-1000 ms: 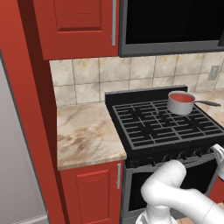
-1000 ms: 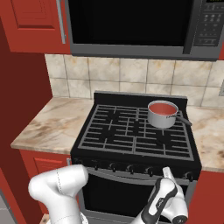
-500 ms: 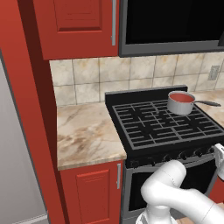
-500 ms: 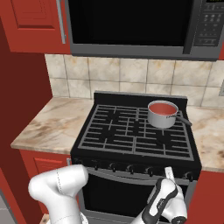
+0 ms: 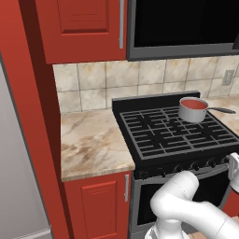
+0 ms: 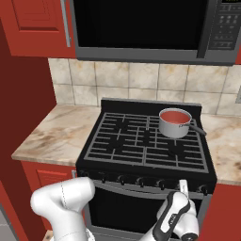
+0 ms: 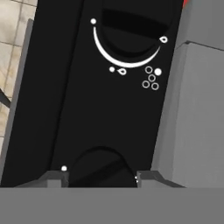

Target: Wait until the marinara sauce is simmered to a deep red color and then turn off the stove.

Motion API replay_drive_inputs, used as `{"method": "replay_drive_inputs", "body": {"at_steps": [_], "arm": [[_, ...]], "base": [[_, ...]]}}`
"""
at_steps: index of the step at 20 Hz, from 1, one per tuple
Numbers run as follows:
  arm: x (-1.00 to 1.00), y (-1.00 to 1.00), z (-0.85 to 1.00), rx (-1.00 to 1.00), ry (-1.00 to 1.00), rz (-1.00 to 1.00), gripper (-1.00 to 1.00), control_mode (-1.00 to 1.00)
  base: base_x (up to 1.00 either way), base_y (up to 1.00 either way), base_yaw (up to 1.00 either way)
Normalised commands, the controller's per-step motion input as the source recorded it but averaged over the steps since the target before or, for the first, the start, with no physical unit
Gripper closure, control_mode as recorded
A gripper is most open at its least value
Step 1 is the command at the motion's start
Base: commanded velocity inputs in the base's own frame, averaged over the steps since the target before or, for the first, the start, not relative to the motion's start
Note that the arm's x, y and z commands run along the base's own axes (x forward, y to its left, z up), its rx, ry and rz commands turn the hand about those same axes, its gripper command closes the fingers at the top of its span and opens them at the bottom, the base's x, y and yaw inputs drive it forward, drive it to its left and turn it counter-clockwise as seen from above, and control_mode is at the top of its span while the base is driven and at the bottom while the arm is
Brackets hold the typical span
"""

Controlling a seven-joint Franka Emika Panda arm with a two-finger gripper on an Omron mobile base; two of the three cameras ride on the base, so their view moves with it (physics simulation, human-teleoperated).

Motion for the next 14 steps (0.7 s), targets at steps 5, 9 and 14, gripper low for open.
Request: {"method": "replay_drive_inputs", "body": {"at_steps": [5,9,14], "arm": [[0.0,0.0,-0.07,0.13,0.02,-0.08,1.0,-1.0],[0.0,0.0,-0.08,0.14,0.02,-0.08,1.0,-1.0],[0.0,0.0,-0.12,0.14,0.03,-0.07,1.0,-1.0]], "base": [[0.0,0.0,0.0],[0.0,0.0,0.0],[0.0,0.0,0.0]]}}
